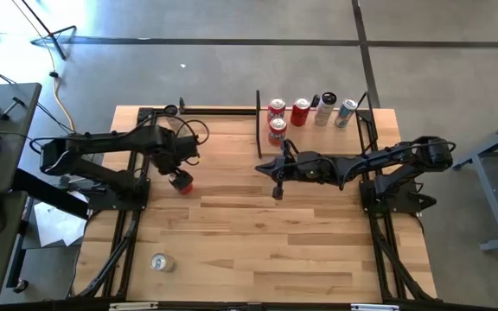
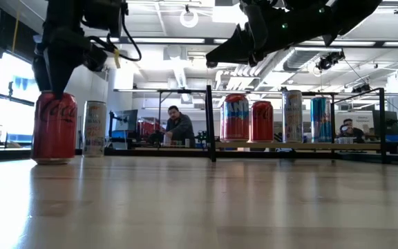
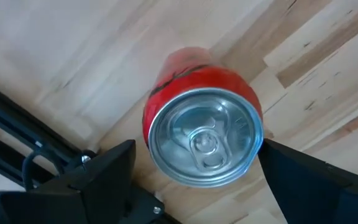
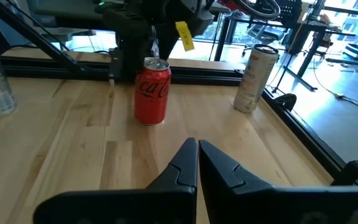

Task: Place canned beverage on shelf
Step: Put the red black soda can on the shelf aligned with the red black soda can

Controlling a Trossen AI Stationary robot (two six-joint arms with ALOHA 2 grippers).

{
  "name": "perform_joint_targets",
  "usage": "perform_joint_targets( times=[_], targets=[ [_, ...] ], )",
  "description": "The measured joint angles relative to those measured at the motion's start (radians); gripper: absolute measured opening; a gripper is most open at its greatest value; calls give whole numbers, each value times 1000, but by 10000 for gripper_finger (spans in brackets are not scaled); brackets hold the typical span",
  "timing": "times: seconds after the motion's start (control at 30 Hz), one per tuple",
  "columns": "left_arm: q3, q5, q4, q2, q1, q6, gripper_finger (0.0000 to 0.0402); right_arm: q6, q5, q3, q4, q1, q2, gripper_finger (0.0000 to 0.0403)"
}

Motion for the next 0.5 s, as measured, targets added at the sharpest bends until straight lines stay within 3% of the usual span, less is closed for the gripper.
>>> perform_joint_targets(
  times=[0.17,0.5],
  targets=[
    [0,-14,42,5,-5,71,317,0,1,0,0,0,0,0],
    [1,-26,115,3,-56,247,249,-5,2,0,-33,0,0,0]
  ],
)
